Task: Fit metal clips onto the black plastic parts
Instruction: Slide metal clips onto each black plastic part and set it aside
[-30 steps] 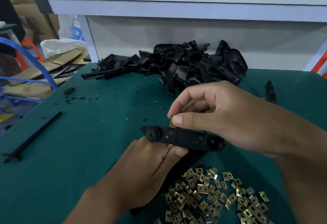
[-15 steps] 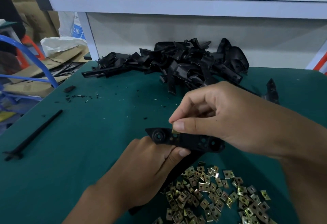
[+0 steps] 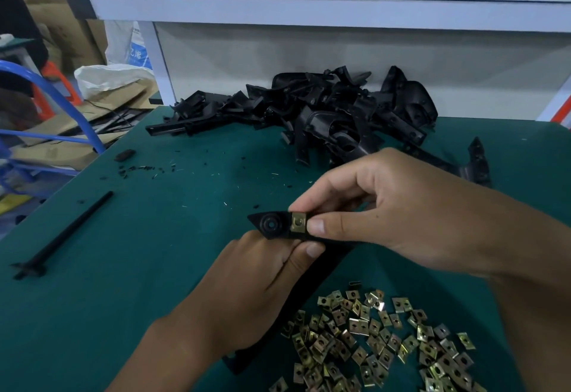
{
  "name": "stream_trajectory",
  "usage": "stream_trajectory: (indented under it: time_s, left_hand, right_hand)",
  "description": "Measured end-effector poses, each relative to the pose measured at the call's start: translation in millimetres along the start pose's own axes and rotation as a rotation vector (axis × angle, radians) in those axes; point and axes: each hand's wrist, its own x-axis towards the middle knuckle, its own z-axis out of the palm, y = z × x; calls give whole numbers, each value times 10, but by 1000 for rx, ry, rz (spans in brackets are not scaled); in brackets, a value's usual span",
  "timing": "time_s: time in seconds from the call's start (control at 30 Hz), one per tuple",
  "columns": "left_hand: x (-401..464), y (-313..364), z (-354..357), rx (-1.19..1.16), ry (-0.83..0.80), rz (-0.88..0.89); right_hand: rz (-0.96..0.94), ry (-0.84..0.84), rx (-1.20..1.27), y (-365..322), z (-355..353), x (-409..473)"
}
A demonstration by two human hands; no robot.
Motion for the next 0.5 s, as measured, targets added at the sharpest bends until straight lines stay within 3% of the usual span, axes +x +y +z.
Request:
stream_trajectory:
  time_s: [0.1,0.2,0.33,0.4,0.5]
  left_hand:
    - [26,-41,3,22,143,-14]
    - [38,-74,22,23,212,-65]
    - [47,-146,26,3,228,-189]
    - [49,-179,28,-45,267,-252]
    - [52,-182,61,-67,334,-287]
  right_hand:
    - [12,85,-20,70,-66,8]
    - [148,137,-162,242,-166,7]
    - [400,-182,-437,457,-46,123]
    - [403,-336,-513,515,125,226]
    - [412,-408,-545,574,362,348]
